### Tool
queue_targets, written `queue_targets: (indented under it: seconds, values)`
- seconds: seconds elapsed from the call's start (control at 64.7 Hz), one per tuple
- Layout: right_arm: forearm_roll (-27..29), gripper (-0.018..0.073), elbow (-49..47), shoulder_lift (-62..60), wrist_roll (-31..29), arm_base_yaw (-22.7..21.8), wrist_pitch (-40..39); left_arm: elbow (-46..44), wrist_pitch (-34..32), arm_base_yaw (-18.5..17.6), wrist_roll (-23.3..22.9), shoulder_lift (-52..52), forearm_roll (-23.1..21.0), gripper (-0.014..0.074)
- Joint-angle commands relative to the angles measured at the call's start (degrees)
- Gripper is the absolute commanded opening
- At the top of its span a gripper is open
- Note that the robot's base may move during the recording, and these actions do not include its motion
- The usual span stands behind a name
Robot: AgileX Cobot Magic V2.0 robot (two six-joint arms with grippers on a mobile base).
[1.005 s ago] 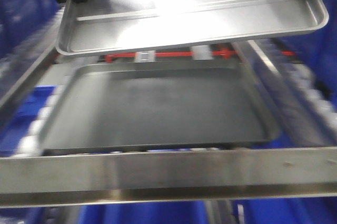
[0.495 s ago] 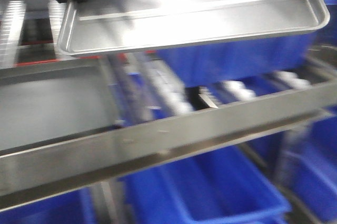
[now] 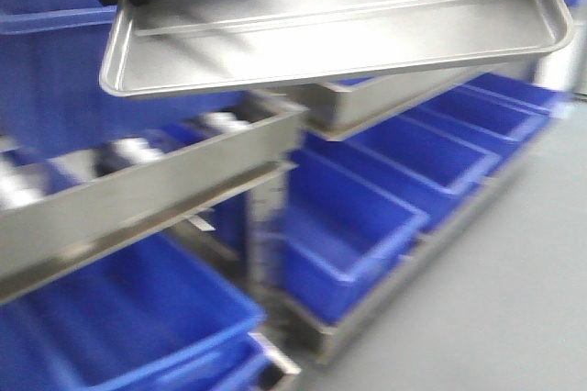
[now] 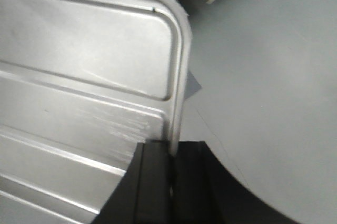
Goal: Grab silver tray and place in blue box
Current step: 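Hold the tray in both grippers while the base drives to the blue bin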
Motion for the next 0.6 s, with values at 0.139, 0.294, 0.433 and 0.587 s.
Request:
queue_targets:
  seconds: [0.139,0.294,0.433,0.587]
  values:
    - [-2.97,0.0057,-2.37,-1.76,-0.37,-0.54,-2.64,-1.74,0.45,-0.44,1.44,-1.79,2.34,-0.0104]
    - [-2.97,0.0057,-2.37,-1.76,-0.37,-0.54,-2.64,-1.74,0.45,-0.44,1.44,-1.79,2.34,-0.0104]
    - [-2.97,0.0057,-2.37,-1.76,-0.37,-0.54,-2.64,-1.74,0.45,-0.44,1.44,-1.79,2.34,-0.0104]
    - [-2.97,0.0057,-2.37,-1.76,-0.37,-0.54,-2.58,-1.74,0.45,-0.44,1.44,-1.79,1.63,-0.0104]
